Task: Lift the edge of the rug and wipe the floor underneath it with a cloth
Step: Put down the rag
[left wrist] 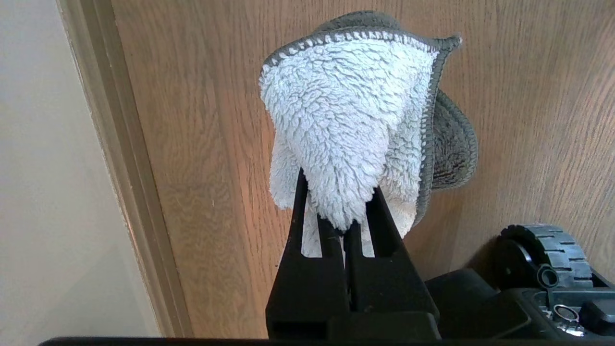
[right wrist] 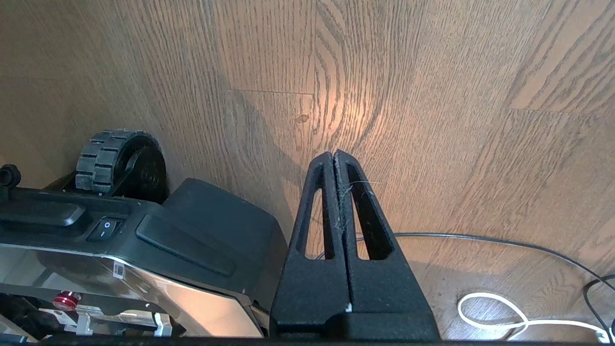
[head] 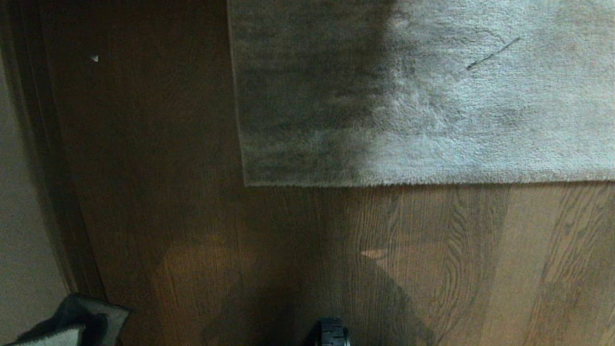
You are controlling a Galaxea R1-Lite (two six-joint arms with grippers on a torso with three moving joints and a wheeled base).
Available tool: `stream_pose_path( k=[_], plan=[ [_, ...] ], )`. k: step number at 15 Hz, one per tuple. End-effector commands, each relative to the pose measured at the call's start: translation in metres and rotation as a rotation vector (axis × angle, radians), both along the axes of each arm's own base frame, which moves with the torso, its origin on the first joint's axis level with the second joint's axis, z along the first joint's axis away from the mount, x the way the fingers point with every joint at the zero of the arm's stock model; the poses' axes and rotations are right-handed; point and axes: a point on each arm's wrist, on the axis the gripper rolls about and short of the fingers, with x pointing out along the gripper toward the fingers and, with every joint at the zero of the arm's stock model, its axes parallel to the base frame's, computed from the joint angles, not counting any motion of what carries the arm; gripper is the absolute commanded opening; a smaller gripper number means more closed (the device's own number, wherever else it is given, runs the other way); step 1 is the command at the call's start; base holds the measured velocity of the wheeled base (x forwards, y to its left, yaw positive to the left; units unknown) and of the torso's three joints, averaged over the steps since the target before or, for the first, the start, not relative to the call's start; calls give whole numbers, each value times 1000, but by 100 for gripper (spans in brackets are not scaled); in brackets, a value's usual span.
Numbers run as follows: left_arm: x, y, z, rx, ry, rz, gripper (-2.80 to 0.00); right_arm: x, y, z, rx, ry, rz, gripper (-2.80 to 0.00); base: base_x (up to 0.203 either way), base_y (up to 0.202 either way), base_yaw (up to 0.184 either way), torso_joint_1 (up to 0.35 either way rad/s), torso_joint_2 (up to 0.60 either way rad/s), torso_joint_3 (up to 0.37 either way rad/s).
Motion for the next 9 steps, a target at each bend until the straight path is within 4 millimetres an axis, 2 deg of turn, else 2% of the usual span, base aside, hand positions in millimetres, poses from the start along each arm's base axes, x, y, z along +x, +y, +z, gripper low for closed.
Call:
stream_pose_path(
  k=[1, 9],
  plan=[
    [0, 0, 0, 0, -2, 1, -280, 0, 0, 0, -1, 3, 1, -280, 0, 0, 0, 0, 0, 0],
    [0, 0, 0, 0, 0, 1, -280, 0, 0, 0, -1, 3, 1, -280, 0, 0, 0, 0, 0, 0]
  ],
)
